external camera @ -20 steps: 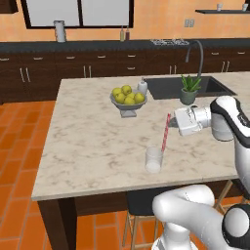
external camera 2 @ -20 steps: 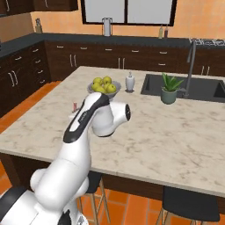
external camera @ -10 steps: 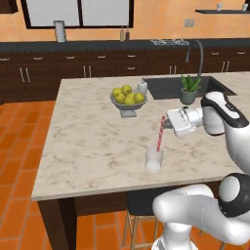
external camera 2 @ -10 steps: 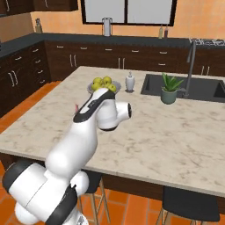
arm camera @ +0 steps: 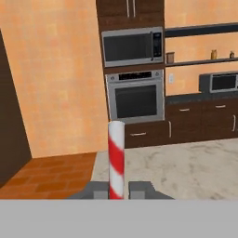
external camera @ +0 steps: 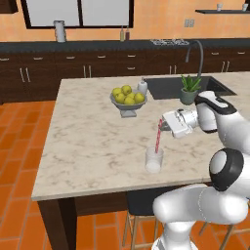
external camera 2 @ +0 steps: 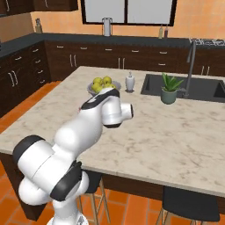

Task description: Take a straw from the drawer in front and place it inside the glass cup on the dining counter.

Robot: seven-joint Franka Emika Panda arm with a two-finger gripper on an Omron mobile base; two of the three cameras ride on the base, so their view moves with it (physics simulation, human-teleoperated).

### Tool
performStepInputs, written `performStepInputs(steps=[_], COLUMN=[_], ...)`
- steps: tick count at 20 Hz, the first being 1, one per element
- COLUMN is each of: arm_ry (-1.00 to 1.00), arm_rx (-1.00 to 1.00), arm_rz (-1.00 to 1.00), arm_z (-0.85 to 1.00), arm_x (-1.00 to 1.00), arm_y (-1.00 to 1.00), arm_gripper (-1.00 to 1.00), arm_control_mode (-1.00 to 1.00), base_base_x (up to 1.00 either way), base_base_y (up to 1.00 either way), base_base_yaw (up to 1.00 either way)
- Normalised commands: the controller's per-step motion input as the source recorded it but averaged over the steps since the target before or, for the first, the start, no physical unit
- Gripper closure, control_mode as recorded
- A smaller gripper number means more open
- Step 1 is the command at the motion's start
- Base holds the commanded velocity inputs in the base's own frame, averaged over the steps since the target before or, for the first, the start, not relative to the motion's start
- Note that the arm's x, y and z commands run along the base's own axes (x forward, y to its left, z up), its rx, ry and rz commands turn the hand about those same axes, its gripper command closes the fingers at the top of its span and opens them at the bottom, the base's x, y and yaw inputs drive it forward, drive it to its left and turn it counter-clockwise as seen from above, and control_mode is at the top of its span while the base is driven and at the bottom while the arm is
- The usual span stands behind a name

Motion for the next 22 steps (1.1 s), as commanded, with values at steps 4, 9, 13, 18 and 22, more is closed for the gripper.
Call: performStepInputs(steps=[4, 9, 13, 18, 22], arm_ry=[0.0, 0.0, 0.0, 0.0, 0.0], arm_rx=[0.0, 0.0, 0.0, 0.0, 0.0], arm_rz=[0.05, 0.05, 0.04, 0.03, 0.02], arm_z=[-0.27, -0.24, -0.26, -0.28, -0.21], arm_x=[0.14, 0.24, 0.21, 0.18, 0.25], arm_y=[0.03, 0.15, 0.12, 0.01, 0.0], arm_gripper=[1.0, 1.0, 1.0, 1.0, 1.0], arm_control_mode=[-1.0, -1.0, -1.0, -1.0, -1.0], base_base_x=[0.0, 0.0, 0.0, 0.0, 0.0], base_base_y=[0.0, 0.0, 0.0, 0.0, 0.0], base_base_yaw=[0.0, 0.0, 0.0, 0.0, 0.0])
